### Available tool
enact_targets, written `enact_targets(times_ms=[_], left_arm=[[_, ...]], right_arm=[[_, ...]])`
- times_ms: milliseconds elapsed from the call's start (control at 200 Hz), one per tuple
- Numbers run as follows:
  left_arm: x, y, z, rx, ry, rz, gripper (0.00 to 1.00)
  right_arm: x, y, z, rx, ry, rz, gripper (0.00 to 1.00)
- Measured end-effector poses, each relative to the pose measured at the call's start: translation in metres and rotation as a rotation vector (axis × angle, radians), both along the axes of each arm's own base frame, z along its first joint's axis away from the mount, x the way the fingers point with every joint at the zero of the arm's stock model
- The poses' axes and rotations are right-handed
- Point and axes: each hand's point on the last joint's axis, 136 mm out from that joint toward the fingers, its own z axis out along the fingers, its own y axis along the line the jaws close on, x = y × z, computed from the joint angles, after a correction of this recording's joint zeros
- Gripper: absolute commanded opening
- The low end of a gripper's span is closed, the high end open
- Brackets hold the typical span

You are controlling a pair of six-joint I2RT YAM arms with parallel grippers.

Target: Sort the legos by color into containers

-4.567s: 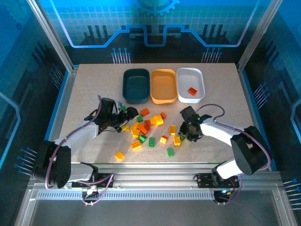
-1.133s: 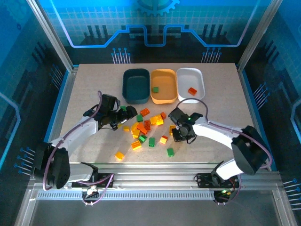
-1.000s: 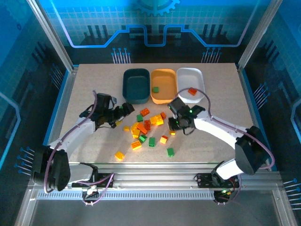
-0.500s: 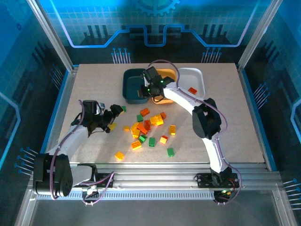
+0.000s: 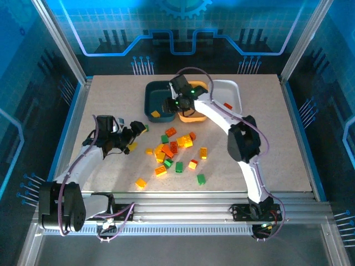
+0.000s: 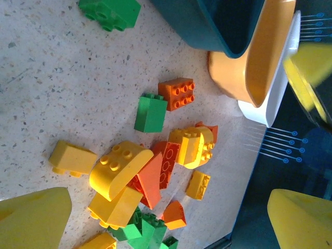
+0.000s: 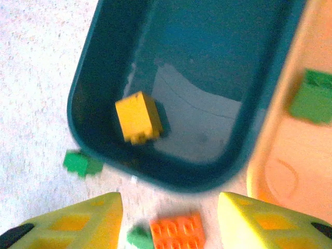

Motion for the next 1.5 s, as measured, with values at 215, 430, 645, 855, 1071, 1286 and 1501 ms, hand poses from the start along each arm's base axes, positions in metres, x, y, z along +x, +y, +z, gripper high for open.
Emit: enact_targets(times_ms=[215, 430, 645, 855, 1071, 1286, 1501], left_arm=[[-0.017, -0.050, -0.011, 0.042, 0.011, -0.156, 0.95], [-0.017, -0.088, -0.025, 0.129, 0.027, -0.274, 0.90], [-0.003, -0.074, -0.026, 0.212, 0.025, -0.216, 0.99], [0.021, 0.005, 0.015, 0.228, -0.051, 0.041, 0.99], [0.022, 0.026, 0.029, 0.228, -0.069, 0.102, 0.99], [0.022, 0.020, 0.011, 0.205, -0.003, 0.074, 0.99], [0.025, 0.030, -0.012, 0.088, 0.012, 0.156, 0.97]], right_arm=[[-0.081, -0.073, 0.011, -0.066, 0.002, -0.060, 0.56], [-0.147, -0.129, -0.058, -0.175, 0.169, -0.168, 0.64], [-0.163, -0.138, -0.095, -0.222, 0.266, -0.206, 0.65], [-0.166, -0.137, -0.120, -0.254, 0.310, -0.219, 0.48], [-0.167, -0.140, -0.127, -0.286, 0.309, -0.224, 0.24], [-0.162, -0.145, -0.103, -0.297, 0.257, -0.222, 0.21], [-0.092, -0.083, -0.007, -0.112, 0.035, -0.129, 0.18]])
